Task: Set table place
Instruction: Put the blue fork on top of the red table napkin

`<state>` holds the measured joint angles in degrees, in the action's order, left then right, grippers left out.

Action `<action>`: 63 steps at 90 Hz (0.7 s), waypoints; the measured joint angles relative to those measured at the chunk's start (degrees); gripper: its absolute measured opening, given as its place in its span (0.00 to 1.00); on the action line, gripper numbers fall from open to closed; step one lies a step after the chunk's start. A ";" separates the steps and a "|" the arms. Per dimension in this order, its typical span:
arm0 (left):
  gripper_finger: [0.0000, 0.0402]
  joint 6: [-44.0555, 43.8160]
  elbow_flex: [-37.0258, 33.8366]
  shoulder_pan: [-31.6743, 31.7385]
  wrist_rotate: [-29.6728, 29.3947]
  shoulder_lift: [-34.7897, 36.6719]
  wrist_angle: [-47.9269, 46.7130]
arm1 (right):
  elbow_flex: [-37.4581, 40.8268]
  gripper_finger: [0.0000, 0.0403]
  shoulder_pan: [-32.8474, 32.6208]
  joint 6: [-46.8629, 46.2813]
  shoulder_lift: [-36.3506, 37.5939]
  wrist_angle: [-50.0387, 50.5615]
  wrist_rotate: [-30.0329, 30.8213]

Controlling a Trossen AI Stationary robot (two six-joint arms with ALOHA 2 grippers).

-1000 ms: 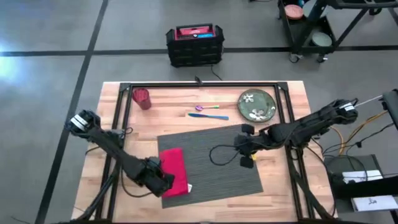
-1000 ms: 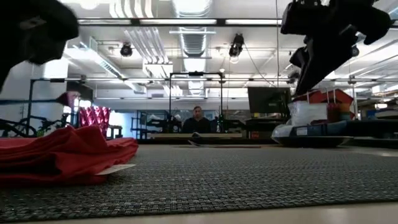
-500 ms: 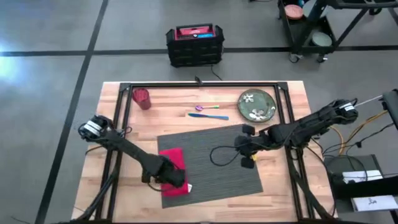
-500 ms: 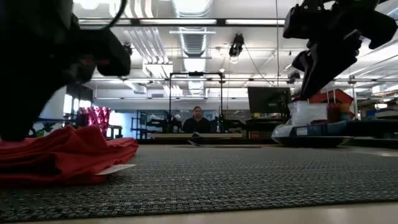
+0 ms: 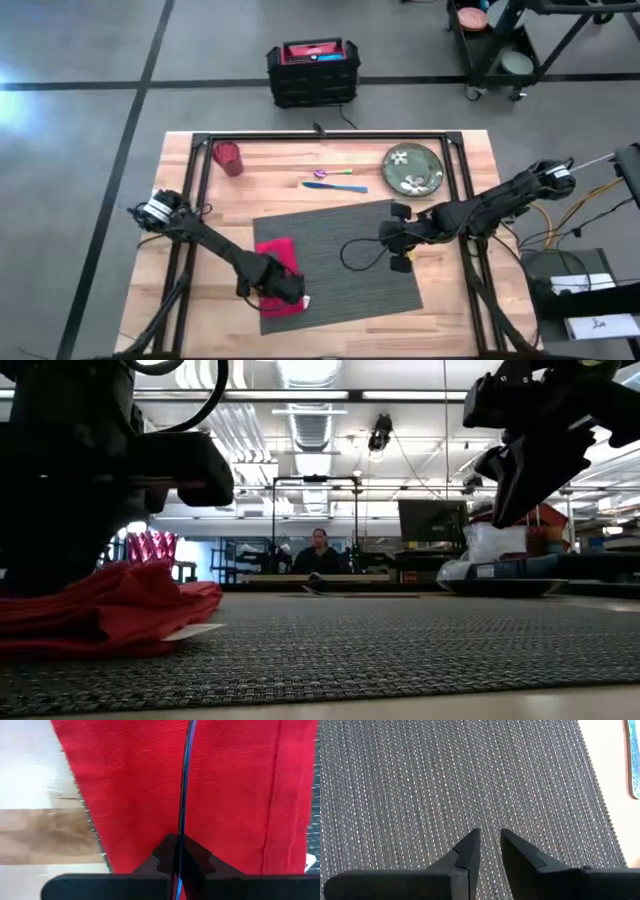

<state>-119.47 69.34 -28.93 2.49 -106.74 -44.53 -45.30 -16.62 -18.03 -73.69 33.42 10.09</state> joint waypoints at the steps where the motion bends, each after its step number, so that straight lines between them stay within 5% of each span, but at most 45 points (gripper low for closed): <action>1: 0.01 0.05 0.01 0.00 -0.06 0.00 -0.01 | 0.00 0.17 0.00 0.01 0.00 -0.01 0.00; 47: 0.28 3.83 4.30 0.07 -2.21 0.28 -1.21 | 0.00 0.13 0.00 1.14 0.00 -1.19 0.02; 63: 0.31 11.45 9.94 0.07 -10.81 0.67 -10.93 | 0.00 0.10 0.00 1.66 0.00 -1.84 0.03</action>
<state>-108.01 79.28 -28.86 -8.32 -106.06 -55.46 -45.30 -16.62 -16.38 -73.69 31.58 10.12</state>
